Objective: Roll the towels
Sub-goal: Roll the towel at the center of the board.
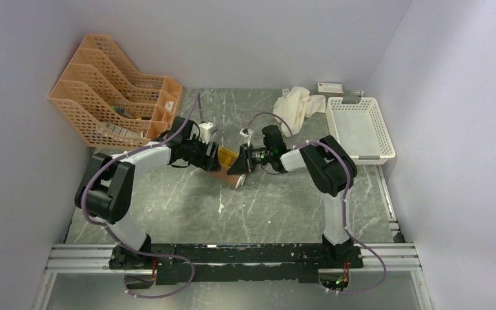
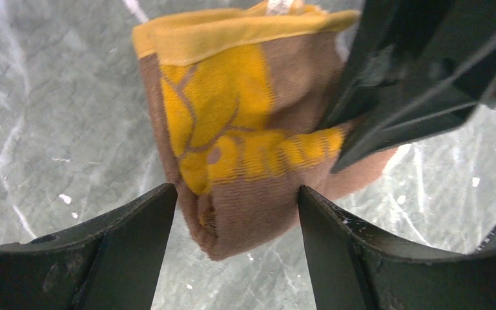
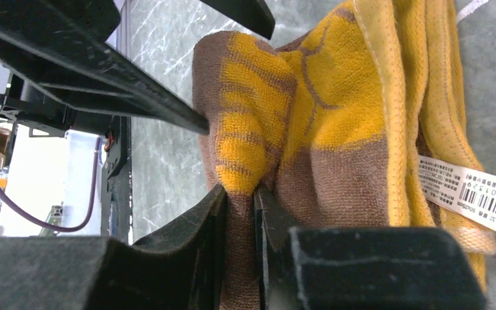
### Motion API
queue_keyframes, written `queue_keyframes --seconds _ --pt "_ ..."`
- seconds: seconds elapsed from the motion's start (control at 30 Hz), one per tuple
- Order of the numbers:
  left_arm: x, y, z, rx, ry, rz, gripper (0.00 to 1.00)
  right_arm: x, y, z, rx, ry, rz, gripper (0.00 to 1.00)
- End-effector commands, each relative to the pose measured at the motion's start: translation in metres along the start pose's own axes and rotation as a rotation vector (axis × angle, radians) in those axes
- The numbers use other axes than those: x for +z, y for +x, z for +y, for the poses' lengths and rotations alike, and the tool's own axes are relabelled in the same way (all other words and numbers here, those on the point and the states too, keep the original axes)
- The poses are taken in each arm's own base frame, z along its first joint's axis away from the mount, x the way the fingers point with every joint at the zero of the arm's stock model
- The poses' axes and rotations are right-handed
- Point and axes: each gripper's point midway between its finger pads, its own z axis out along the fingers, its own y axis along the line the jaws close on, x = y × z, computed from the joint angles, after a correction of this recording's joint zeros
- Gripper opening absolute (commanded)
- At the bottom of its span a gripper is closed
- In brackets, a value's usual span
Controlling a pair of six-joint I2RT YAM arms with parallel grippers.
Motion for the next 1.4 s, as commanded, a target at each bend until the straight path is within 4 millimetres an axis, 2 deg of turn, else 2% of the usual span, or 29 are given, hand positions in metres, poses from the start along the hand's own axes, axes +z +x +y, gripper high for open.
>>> queue_keyframes --seconds 0.0,0.1,0.17,0.33,0.43,0.57,0.7,0.87,1.03,1.07,1.17,1.37 --pt "0.009 0.003 0.02 -0.013 -0.088 0.003 0.8 0.0 0.008 -0.004 0.033 -0.006 -0.004 0.21" --pt "0.015 0.005 0.025 -0.02 -0.098 0.019 0.8 -0.001 0.01 -0.014 0.022 0.042 0.013 0.22" --pt "0.019 0.008 0.028 -0.024 -0.105 0.031 0.8 -0.003 0.014 -0.022 -0.003 0.097 0.035 0.27" --pt "0.026 0.014 0.033 -0.03 -0.12 0.057 0.8 -0.011 -0.013 -0.032 -0.262 0.321 0.092 0.46" --pt "0.028 0.015 0.036 -0.03 -0.128 0.065 0.8 -0.024 -0.031 -0.031 -0.422 0.467 0.117 0.53" --pt "0.029 0.016 0.037 -0.031 -0.131 0.071 0.8 -0.041 -0.044 -0.016 -0.586 0.581 0.134 0.57" --pt "0.032 0.017 0.037 -0.03 -0.117 0.087 0.8 -0.041 -0.039 0.011 -0.772 0.637 0.183 0.58" --pt "0.035 0.018 0.036 -0.032 -0.103 0.097 0.8 -0.027 -0.007 0.029 -0.887 0.617 0.293 0.63" --pt "0.035 0.017 0.034 -0.032 -0.096 0.095 0.8 -0.015 0.014 0.02 -0.887 0.624 0.382 0.63" --pt "0.035 0.017 0.034 -0.033 -0.095 0.097 0.8 -0.009 0.009 0.022 -0.897 0.627 0.379 0.63" --pt "0.035 0.018 0.034 -0.034 -0.093 0.102 0.8 0.0 0.012 0.013 -0.894 0.658 0.409 0.63" --pt "0.035 0.017 0.033 -0.036 -0.085 0.109 0.8 0.006 0.012 -0.003 -0.887 0.739 0.433 0.61"
